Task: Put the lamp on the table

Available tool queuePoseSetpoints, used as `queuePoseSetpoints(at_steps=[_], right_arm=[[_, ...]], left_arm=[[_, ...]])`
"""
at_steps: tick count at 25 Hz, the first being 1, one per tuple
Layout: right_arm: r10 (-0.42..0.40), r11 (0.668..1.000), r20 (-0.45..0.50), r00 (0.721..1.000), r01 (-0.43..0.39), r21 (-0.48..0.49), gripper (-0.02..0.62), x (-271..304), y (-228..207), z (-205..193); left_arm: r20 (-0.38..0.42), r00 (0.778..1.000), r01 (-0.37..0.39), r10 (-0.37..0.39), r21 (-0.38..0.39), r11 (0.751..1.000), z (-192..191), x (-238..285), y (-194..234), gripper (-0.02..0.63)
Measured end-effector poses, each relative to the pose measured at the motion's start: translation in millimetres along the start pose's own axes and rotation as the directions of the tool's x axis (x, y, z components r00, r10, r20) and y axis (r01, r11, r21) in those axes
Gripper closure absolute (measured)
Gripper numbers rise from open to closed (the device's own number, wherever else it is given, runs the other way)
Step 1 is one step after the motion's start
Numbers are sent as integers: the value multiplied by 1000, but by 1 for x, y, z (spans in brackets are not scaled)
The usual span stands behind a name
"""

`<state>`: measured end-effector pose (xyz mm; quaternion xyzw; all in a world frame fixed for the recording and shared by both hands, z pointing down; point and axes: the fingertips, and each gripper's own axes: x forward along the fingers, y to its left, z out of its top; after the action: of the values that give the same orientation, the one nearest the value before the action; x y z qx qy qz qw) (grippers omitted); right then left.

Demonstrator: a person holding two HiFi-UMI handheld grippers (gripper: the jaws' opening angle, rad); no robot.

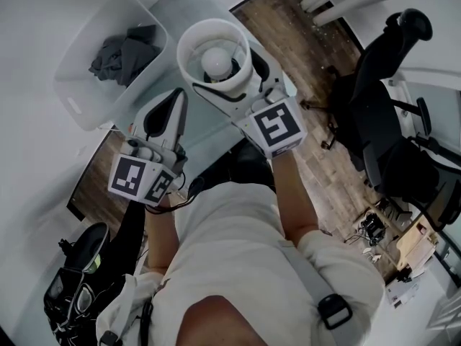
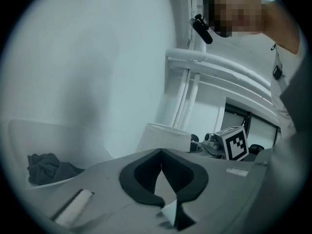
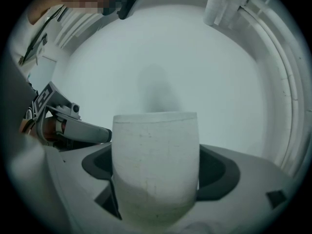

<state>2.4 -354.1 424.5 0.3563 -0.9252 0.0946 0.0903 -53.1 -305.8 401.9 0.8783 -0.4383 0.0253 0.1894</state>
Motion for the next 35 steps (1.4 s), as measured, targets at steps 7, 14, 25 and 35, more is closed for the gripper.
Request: queuePoseSetpoints(at_steps=[7,14,25,35], right_arm=[[-3,1000,15,1000,3,-7,106,-11,4,-4],[-16,1000,15,1000,16,-11,100,-17,9,-10],[-24,1000,27,999,25,-19,86,-27,13,-14],[-36,999,41,999,37,-27,59,-30,15,-19]], left_arm=[[-8,1000,20,-20,4,1000,-2,-1,-11,606],[-19,999,42,-42,8,999,-9,-4,-17,606],[-26,998,57,-56,13,998,-12,-7,-28,606],[-31,997,72,-71,21,997,-16,-9,-34,606]])
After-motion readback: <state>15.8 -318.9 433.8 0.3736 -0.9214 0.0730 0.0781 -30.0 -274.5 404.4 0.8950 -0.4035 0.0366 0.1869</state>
